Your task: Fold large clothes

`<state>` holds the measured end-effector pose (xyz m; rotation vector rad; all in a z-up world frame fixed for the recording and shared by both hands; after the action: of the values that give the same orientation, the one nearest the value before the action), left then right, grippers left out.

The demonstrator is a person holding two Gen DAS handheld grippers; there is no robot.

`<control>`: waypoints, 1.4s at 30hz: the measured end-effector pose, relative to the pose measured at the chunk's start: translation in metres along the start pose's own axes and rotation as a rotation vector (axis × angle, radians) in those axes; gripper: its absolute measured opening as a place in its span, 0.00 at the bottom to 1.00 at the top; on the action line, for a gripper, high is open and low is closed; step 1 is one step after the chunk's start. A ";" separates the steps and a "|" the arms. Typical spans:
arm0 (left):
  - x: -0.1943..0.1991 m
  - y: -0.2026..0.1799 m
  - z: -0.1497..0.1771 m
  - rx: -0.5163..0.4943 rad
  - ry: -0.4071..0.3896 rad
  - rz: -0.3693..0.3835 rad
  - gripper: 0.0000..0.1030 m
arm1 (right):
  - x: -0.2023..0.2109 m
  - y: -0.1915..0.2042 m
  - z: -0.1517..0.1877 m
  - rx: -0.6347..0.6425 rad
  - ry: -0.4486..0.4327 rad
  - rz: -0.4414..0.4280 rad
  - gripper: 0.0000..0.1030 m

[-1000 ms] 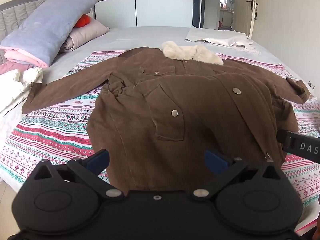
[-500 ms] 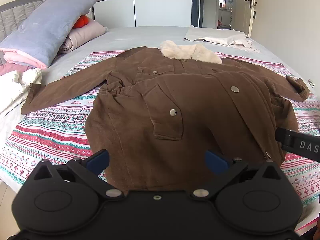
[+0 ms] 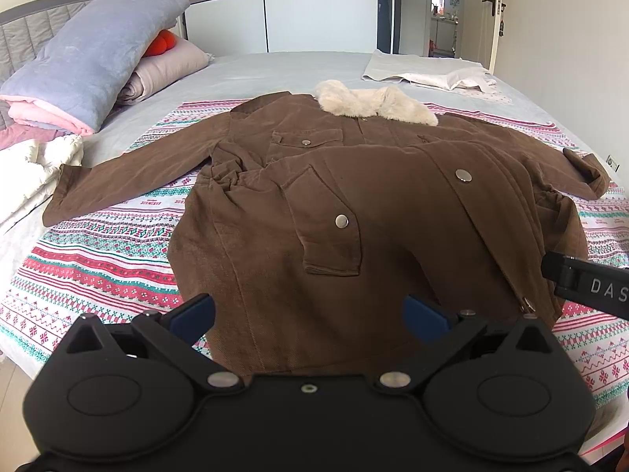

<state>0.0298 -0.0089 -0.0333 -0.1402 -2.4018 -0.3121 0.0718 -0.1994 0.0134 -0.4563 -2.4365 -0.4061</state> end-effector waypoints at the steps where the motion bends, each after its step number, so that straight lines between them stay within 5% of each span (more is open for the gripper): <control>1: 0.000 0.000 0.000 0.000 0.000 0.000 1.00 | 0.000 0.000 0.000 0.000 0.000 0.000 1.00; 42: -0.004 0.004 0.001 0.003 0.010 -0.034 1.00 | -0.002 -0.002 0.001 0.002 0.008 0.007 1.00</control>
<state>0.0326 -0.0052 -0.0358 -0.0962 -2.3968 -0.3239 0.0719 -0.2013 0.0116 -0.4618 -2.4262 -0.4021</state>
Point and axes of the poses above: each gripper's, at about its wrist camera, not at the fingertips, and x roughly against the way its jaws point, y to its left, z to its underside, the point moved 4 cm from there along -x, roughly the way its jaws point, and after that the axes turned 13 degrees about -x, right-handed, at the moved point
